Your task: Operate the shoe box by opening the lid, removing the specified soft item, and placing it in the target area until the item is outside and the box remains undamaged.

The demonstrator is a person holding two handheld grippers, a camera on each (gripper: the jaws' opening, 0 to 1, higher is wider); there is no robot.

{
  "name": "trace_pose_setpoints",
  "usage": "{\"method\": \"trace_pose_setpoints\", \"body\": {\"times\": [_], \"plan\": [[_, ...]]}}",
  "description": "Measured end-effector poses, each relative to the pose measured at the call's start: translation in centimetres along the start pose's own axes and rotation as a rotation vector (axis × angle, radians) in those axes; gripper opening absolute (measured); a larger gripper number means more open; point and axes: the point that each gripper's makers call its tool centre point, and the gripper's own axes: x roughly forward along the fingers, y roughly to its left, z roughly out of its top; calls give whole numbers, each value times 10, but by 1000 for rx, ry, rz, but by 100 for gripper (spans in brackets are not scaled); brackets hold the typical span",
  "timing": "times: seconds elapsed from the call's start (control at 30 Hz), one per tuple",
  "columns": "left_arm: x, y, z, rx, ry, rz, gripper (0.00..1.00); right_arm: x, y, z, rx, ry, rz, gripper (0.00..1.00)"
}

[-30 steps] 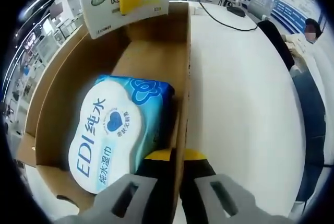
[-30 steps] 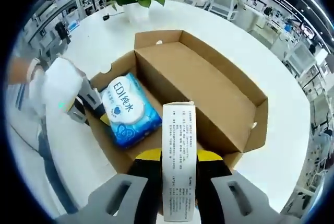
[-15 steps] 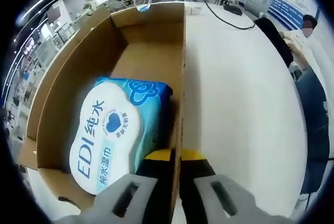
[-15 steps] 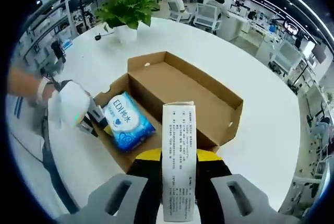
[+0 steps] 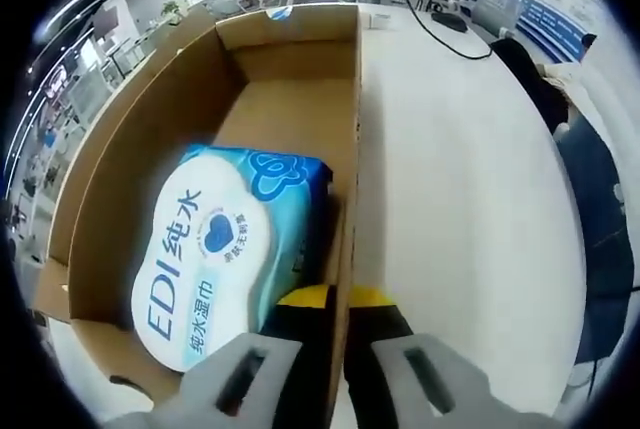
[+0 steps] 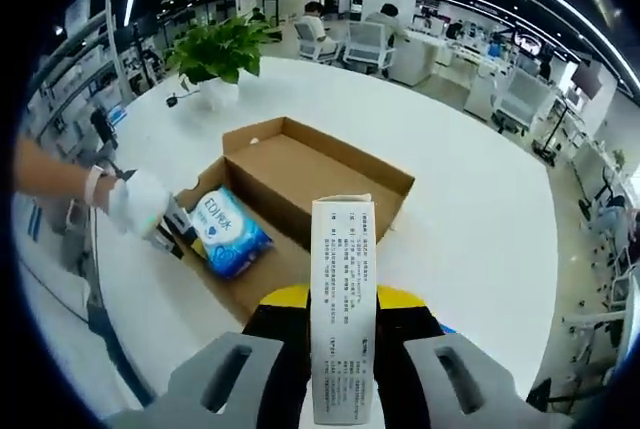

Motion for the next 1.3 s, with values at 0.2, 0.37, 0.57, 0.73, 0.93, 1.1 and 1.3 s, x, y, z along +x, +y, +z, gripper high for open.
{"method": "trace_pose_setpoints", "body": {"times": [0.2, 0.37, 0.57, 0.73, 0.93, 1.1, 1.3], "plan": [[1, 1, 0, 1, 1, -2, 2, -19, -26, -25, 69, 1, -44, 19], [1, 1, 0, 6, -1, -5, 2, -29, -40, -38, 101, 4, -73, 19], [1, 1, -1, 12, -2, -1, 2, -40, -67, -62, 155, 16, -105, 19], [1, 0, 0, 7, -1, -2, 2, -43, -99, -92, 206, 32, -133, 19], [1, 1, 0, 10, -3, -8, 2, -41, -113, -126, 265, 67, -152, 19], [2, 1, 0, 0, 1, -6, 2, -36, -125, -152, 294, 99, -165, 19], [1, 1, 0, -13, 4, 2, 2, -28, -128, -175, 314, 143, -165, 19]]}}
